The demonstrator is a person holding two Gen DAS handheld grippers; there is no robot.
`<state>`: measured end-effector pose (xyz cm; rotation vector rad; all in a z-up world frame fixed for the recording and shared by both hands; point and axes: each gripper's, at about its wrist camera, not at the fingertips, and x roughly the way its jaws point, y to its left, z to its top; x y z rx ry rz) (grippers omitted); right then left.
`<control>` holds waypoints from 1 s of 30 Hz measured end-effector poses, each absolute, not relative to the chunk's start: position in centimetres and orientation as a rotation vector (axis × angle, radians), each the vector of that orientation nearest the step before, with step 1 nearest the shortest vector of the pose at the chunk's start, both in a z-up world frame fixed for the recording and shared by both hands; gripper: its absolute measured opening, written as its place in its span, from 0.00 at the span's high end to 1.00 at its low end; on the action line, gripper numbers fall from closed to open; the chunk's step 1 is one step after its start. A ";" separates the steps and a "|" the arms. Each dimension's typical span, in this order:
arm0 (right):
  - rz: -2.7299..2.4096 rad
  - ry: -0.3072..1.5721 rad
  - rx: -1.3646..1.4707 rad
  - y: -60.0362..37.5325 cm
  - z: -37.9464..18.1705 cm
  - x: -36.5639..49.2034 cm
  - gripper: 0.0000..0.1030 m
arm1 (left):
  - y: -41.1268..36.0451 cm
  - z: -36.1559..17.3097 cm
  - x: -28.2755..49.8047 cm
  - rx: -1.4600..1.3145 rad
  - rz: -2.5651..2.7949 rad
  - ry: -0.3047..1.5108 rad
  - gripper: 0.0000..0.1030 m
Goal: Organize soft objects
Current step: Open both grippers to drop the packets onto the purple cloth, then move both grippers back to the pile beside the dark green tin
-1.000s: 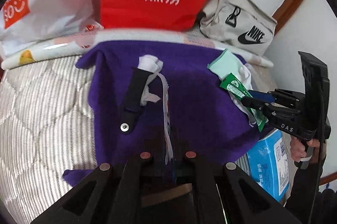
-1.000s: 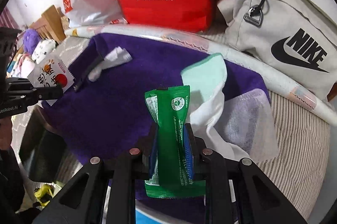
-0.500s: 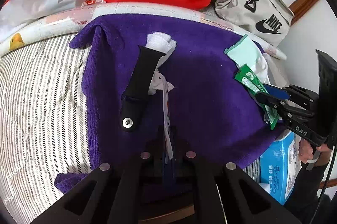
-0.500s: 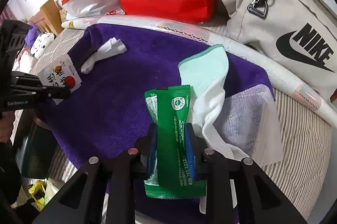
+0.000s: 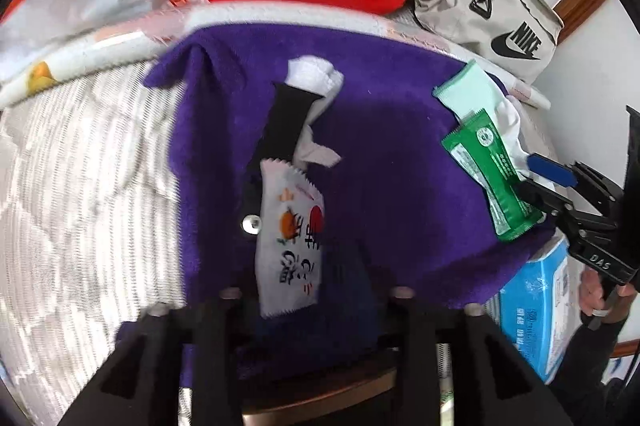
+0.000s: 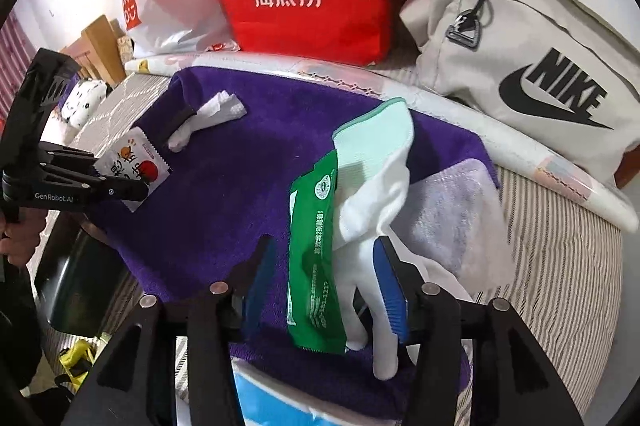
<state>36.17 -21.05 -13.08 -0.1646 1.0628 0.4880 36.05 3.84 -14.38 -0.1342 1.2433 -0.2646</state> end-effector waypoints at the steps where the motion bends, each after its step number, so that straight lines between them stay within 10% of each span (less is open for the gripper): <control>1: 0.476 1.057 -0.159 -21.2 -12.9 36.1 0.50 | 4.0 -13.9 35.8 -0.115 -0.239 1.223 0.53; 30: 0.407 0.899 -0.039 -22.6 -5.7 20.2 0.50 | 5.6 -7.0 20.6 -0.115 -0.233 1.009 0.52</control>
